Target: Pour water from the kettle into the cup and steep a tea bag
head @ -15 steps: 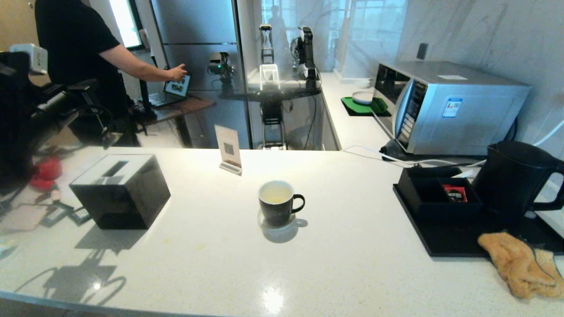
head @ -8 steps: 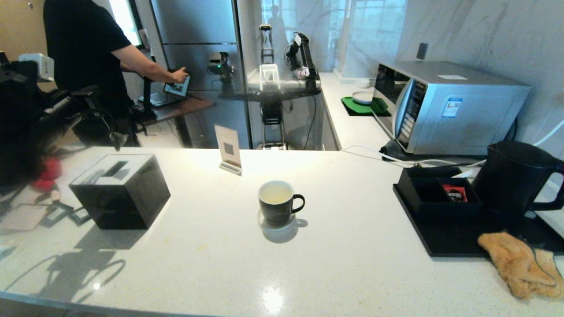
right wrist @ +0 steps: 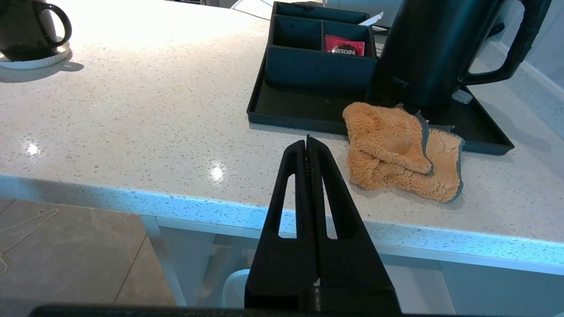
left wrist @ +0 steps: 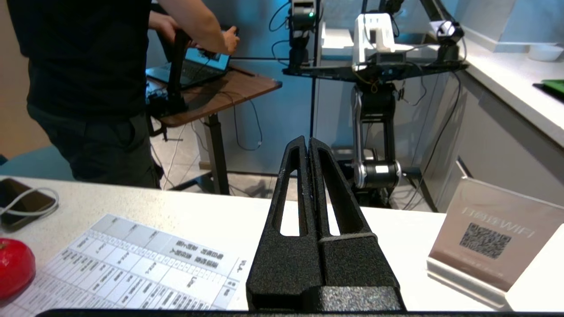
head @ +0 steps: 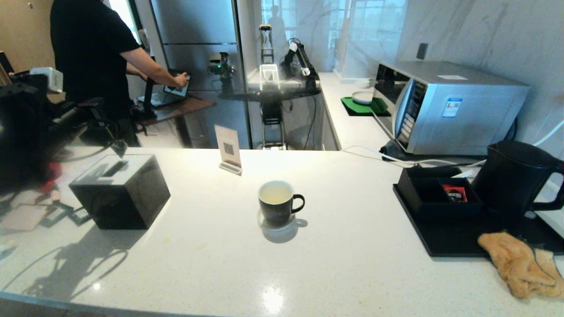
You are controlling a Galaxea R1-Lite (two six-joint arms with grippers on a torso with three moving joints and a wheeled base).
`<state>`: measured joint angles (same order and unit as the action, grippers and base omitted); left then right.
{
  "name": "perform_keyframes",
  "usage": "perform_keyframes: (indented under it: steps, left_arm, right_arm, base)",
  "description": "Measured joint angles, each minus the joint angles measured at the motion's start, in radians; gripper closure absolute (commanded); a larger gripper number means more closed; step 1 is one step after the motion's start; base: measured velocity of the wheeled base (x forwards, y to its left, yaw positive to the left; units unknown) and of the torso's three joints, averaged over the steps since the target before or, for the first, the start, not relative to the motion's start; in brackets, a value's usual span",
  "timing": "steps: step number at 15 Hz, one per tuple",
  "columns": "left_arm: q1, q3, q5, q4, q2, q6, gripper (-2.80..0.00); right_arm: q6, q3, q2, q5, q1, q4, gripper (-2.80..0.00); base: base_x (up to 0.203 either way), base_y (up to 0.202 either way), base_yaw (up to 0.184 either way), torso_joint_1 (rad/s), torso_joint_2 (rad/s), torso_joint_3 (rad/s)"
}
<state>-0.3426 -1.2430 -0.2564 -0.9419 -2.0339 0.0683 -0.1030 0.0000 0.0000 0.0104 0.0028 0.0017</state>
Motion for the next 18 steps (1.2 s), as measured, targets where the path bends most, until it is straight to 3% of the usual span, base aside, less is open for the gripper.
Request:
perform_keyframes:
  steps: [18]
  left_arm:
    - [-0.004,0.106,0.002,-0.016,-0.005,-0.009,0.0]
  right_arm:
    - [0.0,0.0,0.0,0.0,0.0,0.0,0.0]
  base:
    - [0.0,0.0,0.0,0.0,0.0,0.0]
